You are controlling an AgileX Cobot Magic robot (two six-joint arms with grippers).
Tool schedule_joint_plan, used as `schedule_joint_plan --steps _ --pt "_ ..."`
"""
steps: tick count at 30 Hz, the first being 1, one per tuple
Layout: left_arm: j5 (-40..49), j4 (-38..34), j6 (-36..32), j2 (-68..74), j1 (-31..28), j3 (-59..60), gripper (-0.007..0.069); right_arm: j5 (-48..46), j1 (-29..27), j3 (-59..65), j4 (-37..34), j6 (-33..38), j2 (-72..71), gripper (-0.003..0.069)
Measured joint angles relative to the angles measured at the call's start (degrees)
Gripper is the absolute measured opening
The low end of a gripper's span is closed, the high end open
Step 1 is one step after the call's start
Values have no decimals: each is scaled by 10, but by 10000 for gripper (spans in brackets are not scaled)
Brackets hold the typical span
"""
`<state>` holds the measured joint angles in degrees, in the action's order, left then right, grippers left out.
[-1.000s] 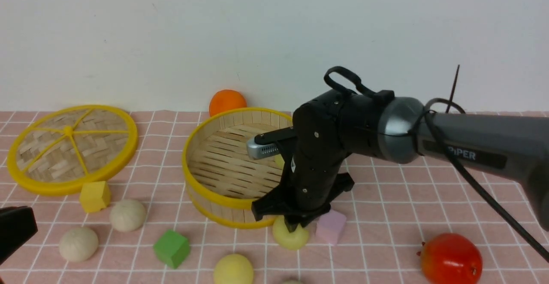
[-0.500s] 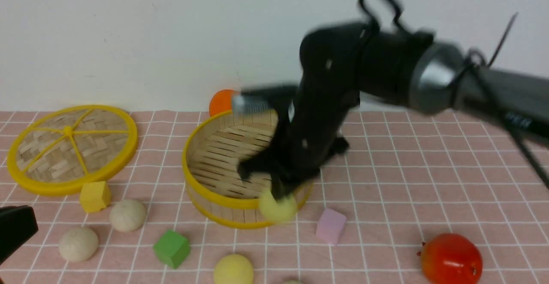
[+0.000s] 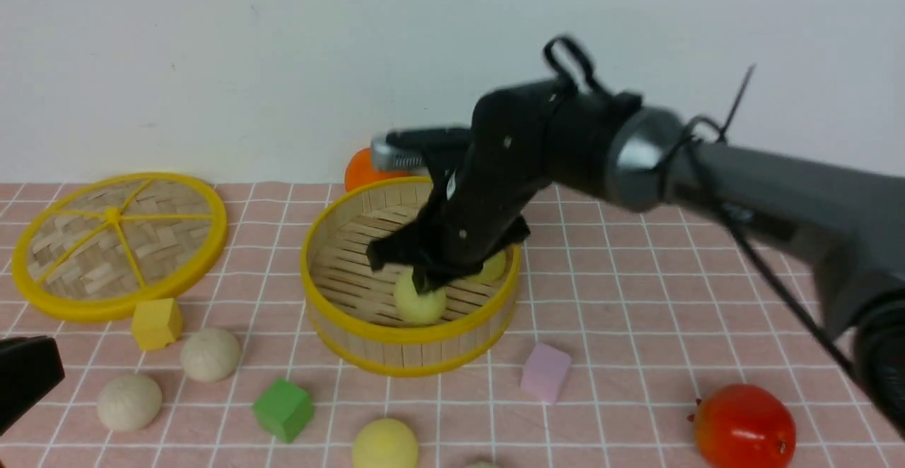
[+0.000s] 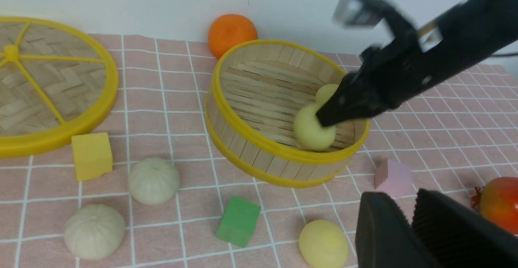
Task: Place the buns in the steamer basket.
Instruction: Use the right arm to put the steamed stuffed bun into the steamer, then use the right arm to grab a steamed stuffed bun
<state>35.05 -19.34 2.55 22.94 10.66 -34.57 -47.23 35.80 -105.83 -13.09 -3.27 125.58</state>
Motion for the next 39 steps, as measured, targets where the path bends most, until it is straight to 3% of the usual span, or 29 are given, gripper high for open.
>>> schedule_joint_plan --steps 2,5,6,8,11,14,21,25,30,35,39 --pt "0 0 0 0 0 0 168 -4 0 0 0 -6 3 74" --pt "0 -3 0 0 0 0 169 -21 -1 0 0 -13 -4 216" --pt "0 -3 0 0 0 0 169 -21 -1 0 0 -13 -5 225" --pt "0 -3 0 0 0 0 171 -48 -1 0 7 -20 -26 357" --pt "1 -3 0 0 0 0 173 -94 -1 0 22 -27 -68 474" --pt "2 -3 0 0 0 0 173 -145 11 8 43 -25 -114 527" --pt "2 -5 0 0 0 0 174 -183 92 133 89 -34 -202 505" --pt "5 -6 0 0 0 0 180 -121 137 260 101 -88 -247 426" --pt "8 -6 0 0 0 0 183 -25 143 348 102 -137 -259 360" --pt "11 -8 0 0 0 0 185 66 143 395 106 -159 -257 346" --pt "11 -8 0 0 0 0 185 83 143 398 112 -160 -244 346"
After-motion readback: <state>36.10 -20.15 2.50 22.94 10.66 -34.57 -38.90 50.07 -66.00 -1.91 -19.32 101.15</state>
